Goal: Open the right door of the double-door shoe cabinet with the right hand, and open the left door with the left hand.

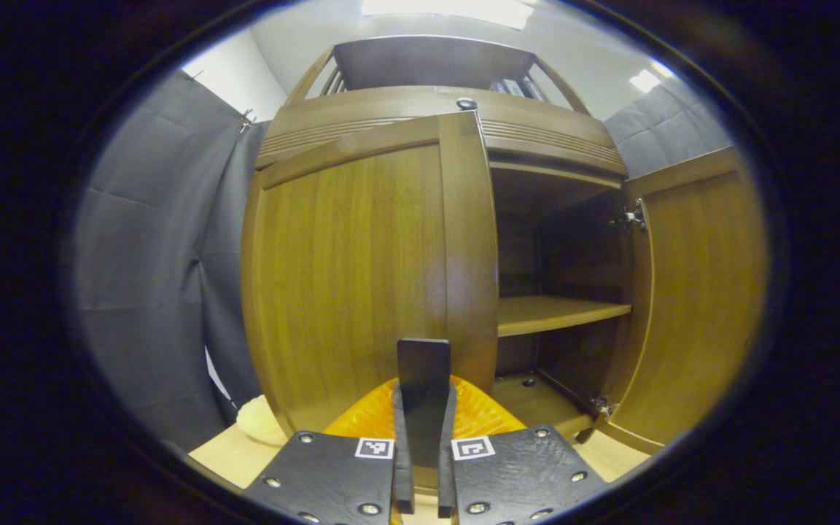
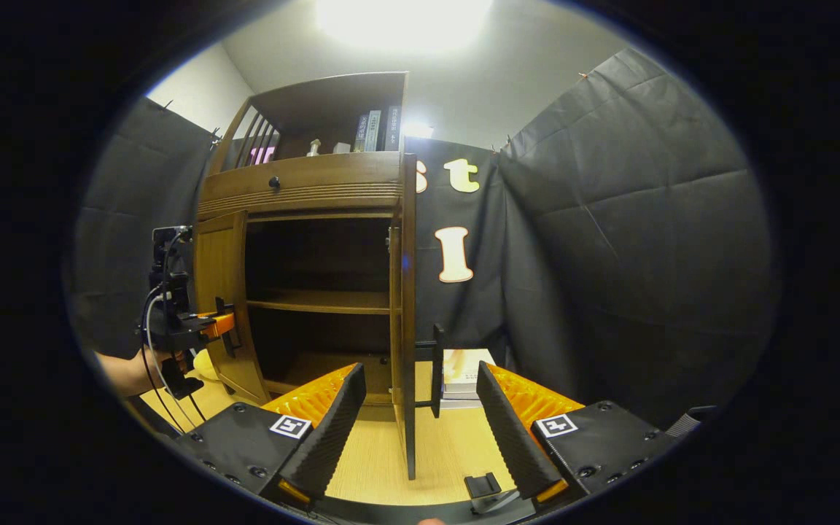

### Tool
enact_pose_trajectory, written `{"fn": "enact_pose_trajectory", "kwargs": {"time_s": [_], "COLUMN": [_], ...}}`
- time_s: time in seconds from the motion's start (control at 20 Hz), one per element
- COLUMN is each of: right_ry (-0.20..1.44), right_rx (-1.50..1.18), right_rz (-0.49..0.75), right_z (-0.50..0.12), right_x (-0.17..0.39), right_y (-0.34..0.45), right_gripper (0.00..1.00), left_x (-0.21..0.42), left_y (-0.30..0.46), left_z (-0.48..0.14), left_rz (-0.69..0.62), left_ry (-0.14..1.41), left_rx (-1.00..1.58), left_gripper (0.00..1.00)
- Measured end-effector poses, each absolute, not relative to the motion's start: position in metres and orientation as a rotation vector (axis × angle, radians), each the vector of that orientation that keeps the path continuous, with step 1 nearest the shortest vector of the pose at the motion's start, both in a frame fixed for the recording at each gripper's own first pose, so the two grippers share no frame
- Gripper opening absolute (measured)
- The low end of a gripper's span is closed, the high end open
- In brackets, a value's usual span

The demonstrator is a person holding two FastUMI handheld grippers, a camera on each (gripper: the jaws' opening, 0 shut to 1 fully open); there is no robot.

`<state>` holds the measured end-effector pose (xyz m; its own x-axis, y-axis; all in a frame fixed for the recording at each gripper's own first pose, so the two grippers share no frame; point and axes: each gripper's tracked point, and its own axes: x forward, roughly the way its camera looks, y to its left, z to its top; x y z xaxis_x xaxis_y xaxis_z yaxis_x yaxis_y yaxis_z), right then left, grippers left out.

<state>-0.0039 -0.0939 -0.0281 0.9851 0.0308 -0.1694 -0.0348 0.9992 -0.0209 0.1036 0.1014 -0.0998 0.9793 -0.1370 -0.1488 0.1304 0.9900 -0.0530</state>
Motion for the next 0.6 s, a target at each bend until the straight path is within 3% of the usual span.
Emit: {"fn": "enact_pose_trajectory", "kwargs": {"time_s": [0.25,0.5,0.55,0.6], "right_ry": [0.168,0.167,0.166,0.167], "right_rx": [-0.02,-0.019,-0.019,-0.019], "right_rz": [0.063,0.093,0.099,0.104], "right_z": [-0.028,-0.027,-0.028,-0.028], "right_x": [0.0,0.003,0.002,0.003], "right_y": [-0.08,-0.063,-0.059,-0.054], "right_gripper": [0.93,0.96,0.96,0.96], "left_x": [0.074,0.051,0.046,0.043], "left_y": [0.121,0.142,0.146,0.15], "left_z": [-0.094,-0.092,-0.093,-0.091], "left_rz": [-0.113,-0.081,-0.078,-0.078], "left_ry": [0.152,0.152,0.152,0.151], "left_rx": [-0.039,-0.055,-0.055,-0.056], "left_gripper": [0.17,0.17,0.11,0.14]}}
